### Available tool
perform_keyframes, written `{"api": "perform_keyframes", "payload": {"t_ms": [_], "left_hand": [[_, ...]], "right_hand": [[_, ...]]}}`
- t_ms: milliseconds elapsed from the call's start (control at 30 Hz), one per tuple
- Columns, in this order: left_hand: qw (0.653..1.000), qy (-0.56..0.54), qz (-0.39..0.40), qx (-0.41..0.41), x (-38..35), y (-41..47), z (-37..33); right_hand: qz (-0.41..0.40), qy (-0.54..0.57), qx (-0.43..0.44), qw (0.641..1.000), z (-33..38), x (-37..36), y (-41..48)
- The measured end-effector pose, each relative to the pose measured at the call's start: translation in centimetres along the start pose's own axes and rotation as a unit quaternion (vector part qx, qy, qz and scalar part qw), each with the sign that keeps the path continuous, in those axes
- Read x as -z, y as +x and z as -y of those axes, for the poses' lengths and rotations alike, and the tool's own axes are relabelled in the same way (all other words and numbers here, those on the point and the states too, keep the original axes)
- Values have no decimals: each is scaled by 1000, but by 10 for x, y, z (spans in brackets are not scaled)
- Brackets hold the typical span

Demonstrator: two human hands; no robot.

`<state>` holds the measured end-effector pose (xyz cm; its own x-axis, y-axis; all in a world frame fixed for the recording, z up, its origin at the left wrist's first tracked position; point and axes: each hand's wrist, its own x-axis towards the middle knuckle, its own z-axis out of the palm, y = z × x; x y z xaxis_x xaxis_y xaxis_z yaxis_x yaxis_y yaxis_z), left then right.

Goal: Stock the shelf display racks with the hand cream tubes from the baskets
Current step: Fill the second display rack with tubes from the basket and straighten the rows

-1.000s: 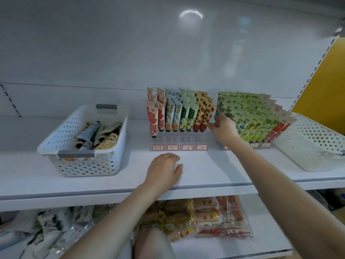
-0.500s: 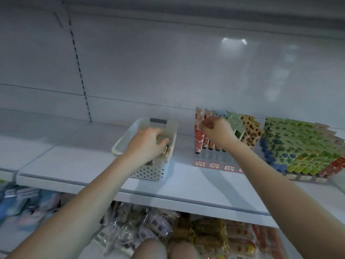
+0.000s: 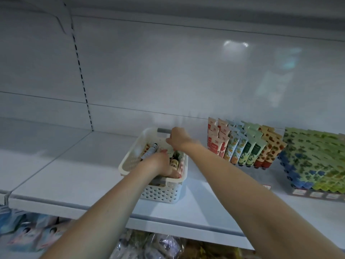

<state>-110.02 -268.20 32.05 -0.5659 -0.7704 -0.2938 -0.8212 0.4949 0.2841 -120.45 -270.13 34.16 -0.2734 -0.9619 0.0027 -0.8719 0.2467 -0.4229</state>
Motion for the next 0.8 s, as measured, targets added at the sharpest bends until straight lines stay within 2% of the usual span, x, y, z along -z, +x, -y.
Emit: {"api": "perform_keyframes", "payload": {"t_ms": [167,267,400,533,667,800], "left_hand": [[999,-37,29,-15,-1,11,1],[999,-22,41,-22,-1,13,4],[999,11,28,-13,-2,15,8],[1000,1,27,-10,-1,11,11],[1000,6,15,-22,1,8,12],[999,-26,-28,-31,7,-1,18]], "right_hand": [[-5,-102,-1,995,-3,-19,21],[22,-121,-9,992,-9,-23,21],[35,-158,22,987,-10,-23,23],[46,-145,5,988,-11,-22,27],[19,-125,-23,992,-8,-20,28],[-15,0,-40,999,-10,-9,31]]}}
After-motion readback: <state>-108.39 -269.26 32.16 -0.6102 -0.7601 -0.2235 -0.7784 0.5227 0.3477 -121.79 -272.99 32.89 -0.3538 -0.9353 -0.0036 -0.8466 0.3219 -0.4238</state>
